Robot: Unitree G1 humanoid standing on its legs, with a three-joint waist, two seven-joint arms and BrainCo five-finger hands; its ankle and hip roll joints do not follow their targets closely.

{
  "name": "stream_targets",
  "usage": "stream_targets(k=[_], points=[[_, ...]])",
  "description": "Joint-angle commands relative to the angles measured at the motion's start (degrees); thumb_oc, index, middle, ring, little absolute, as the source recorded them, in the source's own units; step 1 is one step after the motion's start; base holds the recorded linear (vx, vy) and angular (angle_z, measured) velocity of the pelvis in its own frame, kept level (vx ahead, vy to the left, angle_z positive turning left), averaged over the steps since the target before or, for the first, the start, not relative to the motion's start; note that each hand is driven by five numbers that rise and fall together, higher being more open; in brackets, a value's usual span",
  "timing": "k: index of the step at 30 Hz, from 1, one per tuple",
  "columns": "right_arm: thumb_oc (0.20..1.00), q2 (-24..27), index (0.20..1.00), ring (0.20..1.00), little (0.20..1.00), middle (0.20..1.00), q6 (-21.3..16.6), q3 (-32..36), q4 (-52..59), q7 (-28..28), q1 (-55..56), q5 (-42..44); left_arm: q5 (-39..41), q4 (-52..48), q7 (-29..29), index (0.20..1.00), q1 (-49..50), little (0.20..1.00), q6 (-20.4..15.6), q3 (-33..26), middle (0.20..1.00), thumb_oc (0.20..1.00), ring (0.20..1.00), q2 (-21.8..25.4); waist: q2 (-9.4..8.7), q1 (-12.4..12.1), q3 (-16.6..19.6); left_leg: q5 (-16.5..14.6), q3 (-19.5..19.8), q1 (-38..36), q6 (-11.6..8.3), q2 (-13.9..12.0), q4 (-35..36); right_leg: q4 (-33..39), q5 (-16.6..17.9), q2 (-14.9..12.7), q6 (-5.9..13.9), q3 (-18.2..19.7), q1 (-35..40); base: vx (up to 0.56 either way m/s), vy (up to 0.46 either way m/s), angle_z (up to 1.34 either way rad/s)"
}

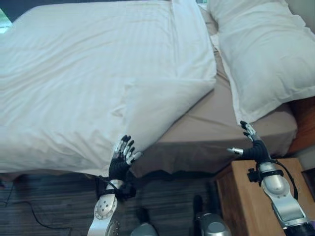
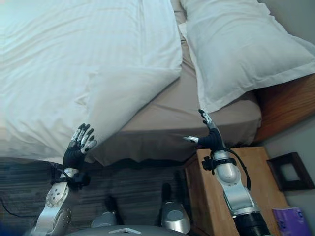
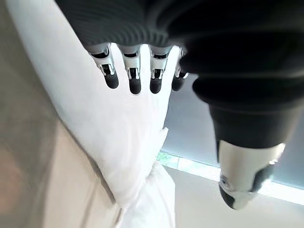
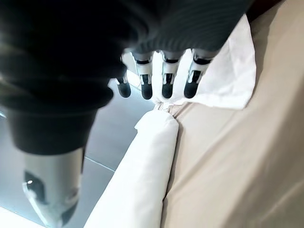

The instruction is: Making the bed.

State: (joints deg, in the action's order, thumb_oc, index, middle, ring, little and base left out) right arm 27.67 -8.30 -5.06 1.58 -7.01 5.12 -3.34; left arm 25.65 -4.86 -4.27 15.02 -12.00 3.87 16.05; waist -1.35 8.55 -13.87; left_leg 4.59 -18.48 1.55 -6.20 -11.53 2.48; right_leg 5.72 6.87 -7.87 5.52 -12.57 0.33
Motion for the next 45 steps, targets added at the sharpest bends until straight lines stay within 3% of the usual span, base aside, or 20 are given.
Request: stream_targets(k=[1, 2, 3, 6, 8, 10, 13, 19, 27, 36, 45], points=[[1.0, -2.57, 1.0, 1.0, 1.0, 1.0, -2.7, -0.29, 2.16, -0.45, -4.33, -1.45, -3.08, -2.02, -1.84, 1.0, -1.35, 1.0, -3.88, -4.24, 1.0, 1.0, 1.0, 6.91, -6.41, -0.59, 1.28, -1.86, -1.66, -4.79, 1.14, 1.03, 0.49, -8.79, -0.68, -8.81, 5.76, 3.5, 0.13, 0.05, 0.176, 0.33], [1.0, -3.25, 1.0, 1.0, 1.0, 1.0, -1.81, -1.55, 0.57, -1.78, -5.16, -2.31, -5.91, -0.45, -4.69, 1.0, -3.84, 1.0, -2.99, -2.65, 1.0, 1.0, 1.0, 7.21, -6.68, -0.71, 0.95, -2.15, -2.21, -5.59, 1.72, 1.57, 1.34, -11.02, 0.29, -9.42, 6.22, 3.86, -1.22, 0.04, 0.194, 0.23], [1.0, -3.11, 1.0, 1.0, 1.0, 1.0, -1.47, -2.04, -0.02, -3.59, -6.45, -4.7, -7.79, -1.43, -4.34, 1.0, -4.51, 1.0, -2.8, -2.67, 1.0, 1.0, 1.0, 8.48, -6.77, -1.18, 0.17, -2.49, -2.42, -6.14, 2.38, 2.16, 1.61, -13.61, 2.33, -10.06, 6.96, 3.86, -2.56, 0.05, 0.163, -0.01], [1.0, -2.91, 1.0, 1.0, 1.0, 1.0, -0.49, -3.76, -2.92, -4.47, -10.44, -7.4, -6.53, -0.41, -3.39, 1.0, -5.86, 1.0, -3.31, -3.81, 1.0, 1.0, 1.0, 10.31, -7.0, -1.94, -0.64, -3.4, -3.22, -7.09, 3.39, 2.37, 2.32, -18.62, 3.64, -9.87, 7.03, 3.28, -5.54, 0.1, 0.103, -0.04], [1.0, -2.92, 1.0, 1.0, 1.0, 1.0, 0.03, -4.48, -4.53, -4.5, -11.56, -7.96, -5.6, -0.13, -2.85, 1.0, -7.17, 1.0, -2.92, -2.47, 1.0, 1.0, 1.0, 10.37, -7.27, -1.02, -0.87, -4.21, -2.47, -7.73, 3.79, 2.71, 2.52, -19.22, 1.53, -5.95, 6.46, 6.01, -7.26, 0.15, 0.079, 0.04], [1.0, -2.16, 1.0, 1.0, 1.0, 1.0, 0.11, -4.8, -5.6, -5.2, -12.49, -8.55, -5.46, 0.44, -2.06, 1.0, -7.95, 1.0, -2.64, -1.12, 1.0, 1.0, 1.0, 10.54, -6.99, 0.0, -0.89, -5.16, -1.03, -7.76, 4.0, 3.56, 2.52, -15.77, -3.11, -1.18, 5.4, 9.71, -7.19, 0.2, 0.073, 0.25], [1.0, -1.06, 1.0, 1.0, 1.0, 1.0, 0.79, -5.67, -7.13, -6.64, -16.64, -9.55, -5.34, 1.9, -1.59, 1.0, -10.22, 1.0, -2.66, 0.68, 1.0, 1.0, 1.0, 10.89, -6.84, 0.53, -0.73, -5.84, 0.67, -7.5, 4.01, 4.62, 2.52, -10.21, -2.43, 0.67, 4.34, 11.94, -8.37, 0.14, -0.019, 0.62], [1.0, -0.27, 1.0, 1.0, 1.0, 1.0, 2.96, -8.43, -6.08, -9.15, -26.45, -16.4, -3.58, 2.82, -0.74, 1.0, -12.09, 1.0, -2.84, 0.91, 1.0, 1.0, 1.0, 10.36, -7.32, -0.24, 0.02, -6.89, 0.68, -8.81, 4.2, 6.06, 2.52, -5.36, -0.18, -0.32, 4.01, 9.86, -7.21, 0.12, -0.045, 0.4], [1.0, -1.9, 1.0, 1.0, 1.0, 1.0, 4.28, -13.22, -5.54, -12.01, -39.07, -23.6, -2.59, 4.02, -1.15, 1.0, -10.99, 1.0, -2.98, 0.23, 1.0, 1.0, 1.0, 9.77, -6.88, -1.76, -0.02, -6.56, 0.76, -9.45, 3.91, 5.62, 2.52, -2.75, 0.0, -0.37, 3.16, 8.13, -4.38, 0.07, -0.026, -0.06], [1.0, -3.95, 1.0, 1.0, 1.0, 1.0, 6.52, -18.36, -14.2, -13.87, -53.91, -26.64, -0.95, 6.79, -2.09, 1.0, -13.09, 1.0, -4.32, 0.55, 1.0, 1.0, 1.0, 11.6, -6.8, -4.74, -3.06, -4.87, 1.43, -5.0, 3.2, 4.77, 2.52, -1.8, 0.74, -0.09, 2.87, 7.33, -6.74, -0.04, -0.035, 0.09], [1.0, -3.61, 1.0, 1.0, 1.0, 1.0, 8.36, -19.84, -18.54, -15.3, -61.14, -28.22, -0.26, 10.25, -2.74, 1.0, -15.46, 1.0, -5.15, 0.17, 1.0, 1.0, 1.0, 13.08, -6.31, -6.81, -5.65, -2.92, 2.46, 0.41, 2.57, 4.14, 2.5, -1.69, 1.74, 0.16, 2.77, 6.5, -10.88, -0.07, -0.026, 0.1]])
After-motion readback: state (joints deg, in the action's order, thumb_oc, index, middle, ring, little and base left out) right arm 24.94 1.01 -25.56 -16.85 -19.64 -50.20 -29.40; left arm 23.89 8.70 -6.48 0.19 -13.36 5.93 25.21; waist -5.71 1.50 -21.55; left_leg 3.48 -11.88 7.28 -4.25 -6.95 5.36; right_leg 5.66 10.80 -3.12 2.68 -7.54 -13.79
